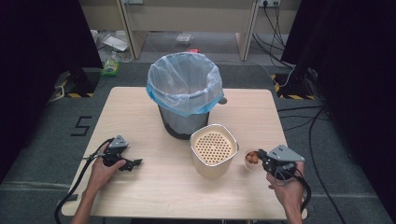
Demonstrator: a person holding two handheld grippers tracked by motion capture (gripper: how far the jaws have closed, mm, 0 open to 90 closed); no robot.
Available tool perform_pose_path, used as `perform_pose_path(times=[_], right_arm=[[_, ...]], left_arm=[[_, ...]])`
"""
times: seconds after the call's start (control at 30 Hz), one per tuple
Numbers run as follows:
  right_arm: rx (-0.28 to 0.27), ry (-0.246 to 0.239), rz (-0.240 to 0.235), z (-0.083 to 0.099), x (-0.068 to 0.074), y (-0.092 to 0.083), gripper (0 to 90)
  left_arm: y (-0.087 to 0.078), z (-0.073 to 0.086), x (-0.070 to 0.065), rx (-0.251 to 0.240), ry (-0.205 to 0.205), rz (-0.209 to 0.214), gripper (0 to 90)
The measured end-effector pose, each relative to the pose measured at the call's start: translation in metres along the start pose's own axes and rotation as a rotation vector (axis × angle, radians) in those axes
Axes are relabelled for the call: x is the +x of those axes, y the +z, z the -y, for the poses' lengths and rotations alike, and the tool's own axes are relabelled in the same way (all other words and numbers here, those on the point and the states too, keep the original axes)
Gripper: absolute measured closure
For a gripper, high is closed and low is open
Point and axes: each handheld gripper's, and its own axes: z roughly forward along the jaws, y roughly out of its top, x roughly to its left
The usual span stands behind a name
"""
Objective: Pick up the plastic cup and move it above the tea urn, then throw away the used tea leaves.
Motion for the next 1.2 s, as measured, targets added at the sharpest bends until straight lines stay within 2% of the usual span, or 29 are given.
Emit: perform_pose_path(times=[0.17,0.4,0.53,0.6,0.63,0.73,0.8,0.93,0.97,1.0,1.07,1.1,1.2], right_arm=[[-0.025,-0.001,0.035,-0.007,-0.012,0.008,87.2],[-0.044,-0.011,0.068,-0.016,-0.018,0.010,87.2],[-0.078,-0.010,0.085,-0.026,-0.021,0.007,87.2],[-0.099,-0.016,0.092,-0.033,-0.022,0.006,87.2],[-0.118,-0.031,0.103,-0.042,-0.024,0.007,87.2],[-0.131,-0.039,0.106,-0.050,-0.023,0.008,87.2],[-0.153,-0.084,0.122,-0.066,-0.021,0.011,87.2],[-0.179,-0.148,0.135,-0.083,-0.014,0.016,87.3],[-0.179,-0.148,0.135,-0.083,-0.014,0.016,87.3],[-0.194,-0.185,0.137,-0.092,-0.009,0.021,87.3],[-0.201,-0.201,0.137,-0.095,-0.007,0.022,87.2],[-0.207,-0.249,0.145,-0.102,0.001,0.028,87.3],[-0.230,-0.300,0.156,-0.107,0.012,0.033,87.3]], left_arm=[[0.000,0.000,0.000,0.000,0.000,-0.001,0.0],[0.000,0.000,0.000,-0.001,0.000,-0.002,0.0],[0.000,0.000,0.000,0.000,0.000,0.000,0.0],[0.000,0.000,0.000,0.000,0.000,-0.001,0.0],[0.000,0.000,0.000,0.000,0.000,-0.001,0.0],[0.000,0.000,0.000,0.000,0.000,-0.001,0.0],[0.000,0.000,0.000,0.001,0.000,0.000,0.0],[0.000,0.000,0.000,0.001,0.000,-0.002,0.0],[0.000,0.000,0.000,0.001,0.000,-0.002,0.0],[0.000,0.000,0.000,0.000,0.000,-0.002,0.0],[0.000,0.000,0.000,0.001,0.000,-0.002,0.0],[0.000,0.000,0.000,0.001,0.000,-0.002,0.0],[0.000,0.000,0.000,0.001,0.000,-0.002,0.0]])
